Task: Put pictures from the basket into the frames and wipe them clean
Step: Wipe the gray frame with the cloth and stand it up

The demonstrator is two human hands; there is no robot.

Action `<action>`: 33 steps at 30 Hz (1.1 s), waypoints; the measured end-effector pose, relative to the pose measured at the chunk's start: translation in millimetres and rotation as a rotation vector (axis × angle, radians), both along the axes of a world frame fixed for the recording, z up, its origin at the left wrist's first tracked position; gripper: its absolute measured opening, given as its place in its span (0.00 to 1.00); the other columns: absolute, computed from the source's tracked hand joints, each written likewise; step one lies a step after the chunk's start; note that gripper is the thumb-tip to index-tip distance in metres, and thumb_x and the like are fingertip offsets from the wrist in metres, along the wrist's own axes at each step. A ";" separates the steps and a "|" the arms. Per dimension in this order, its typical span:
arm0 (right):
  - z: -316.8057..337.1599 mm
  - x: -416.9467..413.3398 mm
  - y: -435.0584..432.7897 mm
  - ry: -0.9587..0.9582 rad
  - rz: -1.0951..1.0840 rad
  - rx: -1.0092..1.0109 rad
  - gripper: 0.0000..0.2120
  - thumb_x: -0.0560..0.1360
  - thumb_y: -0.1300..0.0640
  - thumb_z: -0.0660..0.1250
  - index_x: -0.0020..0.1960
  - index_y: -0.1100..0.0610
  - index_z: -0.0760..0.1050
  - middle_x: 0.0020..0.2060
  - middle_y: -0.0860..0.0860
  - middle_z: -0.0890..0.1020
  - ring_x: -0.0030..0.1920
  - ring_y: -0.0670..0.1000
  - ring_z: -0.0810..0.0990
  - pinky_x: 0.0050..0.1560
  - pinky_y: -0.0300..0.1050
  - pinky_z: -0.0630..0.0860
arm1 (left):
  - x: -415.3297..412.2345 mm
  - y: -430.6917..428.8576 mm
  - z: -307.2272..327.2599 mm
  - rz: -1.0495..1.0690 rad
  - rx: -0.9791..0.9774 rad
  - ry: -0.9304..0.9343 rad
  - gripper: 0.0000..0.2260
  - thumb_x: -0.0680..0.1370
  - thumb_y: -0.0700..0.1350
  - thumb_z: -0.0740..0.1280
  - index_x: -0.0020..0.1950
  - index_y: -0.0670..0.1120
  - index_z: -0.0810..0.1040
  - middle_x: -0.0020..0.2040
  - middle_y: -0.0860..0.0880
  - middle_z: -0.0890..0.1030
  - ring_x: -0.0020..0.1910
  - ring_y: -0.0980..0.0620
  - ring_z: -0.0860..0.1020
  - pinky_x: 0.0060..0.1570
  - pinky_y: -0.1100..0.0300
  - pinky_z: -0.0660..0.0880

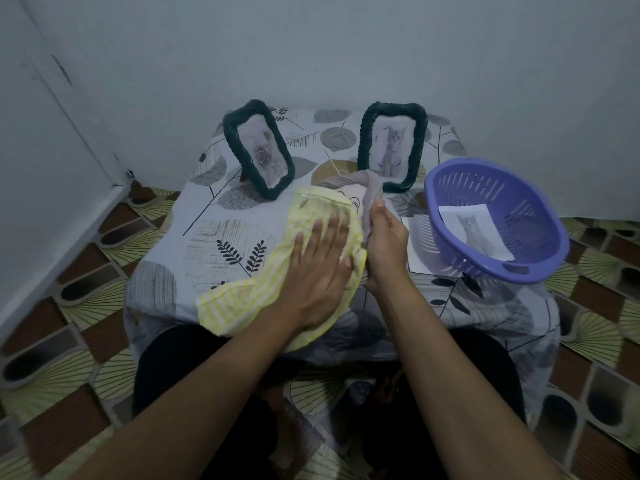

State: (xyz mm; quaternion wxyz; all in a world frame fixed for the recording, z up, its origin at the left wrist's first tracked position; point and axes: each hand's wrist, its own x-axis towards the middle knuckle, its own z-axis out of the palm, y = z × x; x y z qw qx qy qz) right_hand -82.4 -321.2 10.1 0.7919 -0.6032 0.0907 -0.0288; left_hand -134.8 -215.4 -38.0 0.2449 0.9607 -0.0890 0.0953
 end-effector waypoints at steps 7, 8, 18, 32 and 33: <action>-7.7 -14.0 9.2 0.076 0.140 0.028 0.21 0.84 0.48 0.58 0.52 0.66 0.79 0.43 0.59 0.83 0.46 0.55 0.82 0.53 0.54 0.79 | 27.5 18.5 13.1 0.213 0.044 -0.011 0.26 0.82 0.63 0.36 0.75 0.62 0.27 0.78 0.57 0.29 0.78 0.48 0.30 0.73 0.36 0.33; -8.6 -19.9 12.9 0.087 0.166 0.028 0.19 0.84 0.49 0.58 0.51 0.63 0.80 0.44 0.58 0.84 0.46 0.54 0.83 0.54 0.52 0.79 | 34.9 22.4 18.7 0.291 -0.001 0.018 0.26 0.82 0.63 0.37 0.77 0.61 0.29 0.79 0.56 0.31 0.78 0.46 0.31 0.72 0.36 0.33; 1.5 -8.0 -0.3 0.127 0.048 0.128 0.17 0.84 0.51 0.60 0.46 0.60 0.81 0.41 0.59 0.84 0.44 0.56 0.83 0.51 0.52 0.80 | 9.7 -5.0 19.3 -0.070 -0.065 0.048 0.27 0.78 0.59 0.34 0.75 0.56 0.29 0.80 0.56 0.35 0.78 0.56 0.33 0.78 0.50 0.38; 0.0 -16.8 9.9 0.084 0.170 0.070 0.17 0.84 0.51 0.59 0.51 0.63 0.80 0.40 0.52 0.86 0.42 0.47 0.84 0.46 0.43 0.82 | 38.0 13.7 38.0 0.260 -0.080 0.030 0.31 0.82 0.58 0.38 0.80 0.45 0.35 0.81 0.48 0.37 0.79 0.51 0.36 0.77 0.45 0.36; 5.5 -16.1 9.9 0.076 0.166 0.079 0.19 0.84 0.51 0.59 0.53 0.65 0.80 0.44 0.58 0.86 0.46 0.53 0.85 0.50 0.48 0.82 | 32.9 10.3 37.3 0.173 -0.100 -0.006 0.31 0.81 0.57 0.38 0.80 0.45 0.35 0.81 0.48 0.36 0.79 0.51 0.36 0.78 0.47 0.37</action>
